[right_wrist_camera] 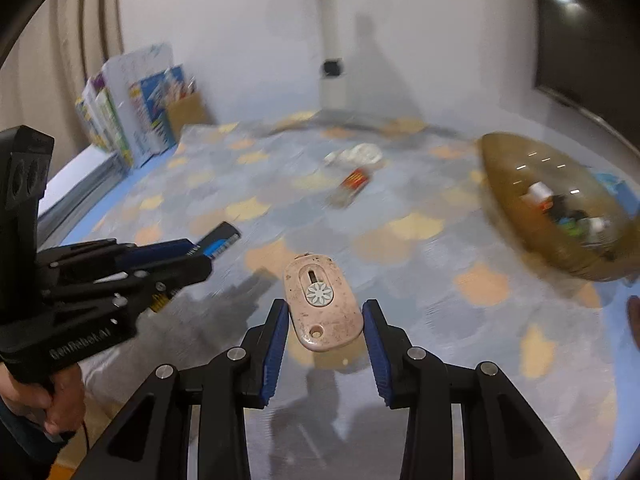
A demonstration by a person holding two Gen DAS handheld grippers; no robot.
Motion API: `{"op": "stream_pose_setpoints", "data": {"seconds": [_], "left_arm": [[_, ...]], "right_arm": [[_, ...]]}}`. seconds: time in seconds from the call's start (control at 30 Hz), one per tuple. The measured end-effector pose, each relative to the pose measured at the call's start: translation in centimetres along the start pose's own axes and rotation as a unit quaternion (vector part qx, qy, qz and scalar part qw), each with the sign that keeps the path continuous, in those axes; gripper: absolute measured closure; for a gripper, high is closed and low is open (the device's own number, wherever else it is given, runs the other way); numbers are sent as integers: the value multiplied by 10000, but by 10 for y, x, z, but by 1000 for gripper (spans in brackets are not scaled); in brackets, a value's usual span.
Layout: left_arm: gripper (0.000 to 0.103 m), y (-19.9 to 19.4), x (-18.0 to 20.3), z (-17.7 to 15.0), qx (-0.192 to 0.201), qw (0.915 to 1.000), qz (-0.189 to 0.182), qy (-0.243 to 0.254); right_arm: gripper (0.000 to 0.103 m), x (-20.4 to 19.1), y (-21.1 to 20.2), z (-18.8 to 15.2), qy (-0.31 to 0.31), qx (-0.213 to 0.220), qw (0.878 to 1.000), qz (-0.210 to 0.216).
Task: Organize rigid objects
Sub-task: 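Carry the pink toy and black stick into the amber bowl and open both tools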
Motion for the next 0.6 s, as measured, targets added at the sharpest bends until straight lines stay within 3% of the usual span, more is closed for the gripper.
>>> {"op": "stream_pose_setpoints", "data": {"seconds": [0.13,0.23,0.37,0.5,0.6], "left_arm": [[83,6,29,55,257,9982,-156,516],[83,20,58,103,427,9946,-442,832],[83,60,97,157,357,9877,-1343,712],[83,116,120,175,113,9868,-1382,834],[83,160,130,171,-191,9859,-1464,789]], "right_arm": [[66,50,-25,30,356,417,9976,-424],[66,110,-43,60,774,719,9886,-1072],[66,191,-49,83,1412,694,9711,-1792],[66,257,-37,91,2088,411,9559,-2023],[66,277,-21,90,2358,213,9521,-1936]]}}
Point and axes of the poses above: each gripper's, at about its wrist camera, not at the fingertips, and y roughly the way its jaws point, x to its right, z to its top, the point moved 7 cm from there along y, roughly the way its jaws point, and after that the axes turned 10 degrees about -z, right-handed, at the moved point
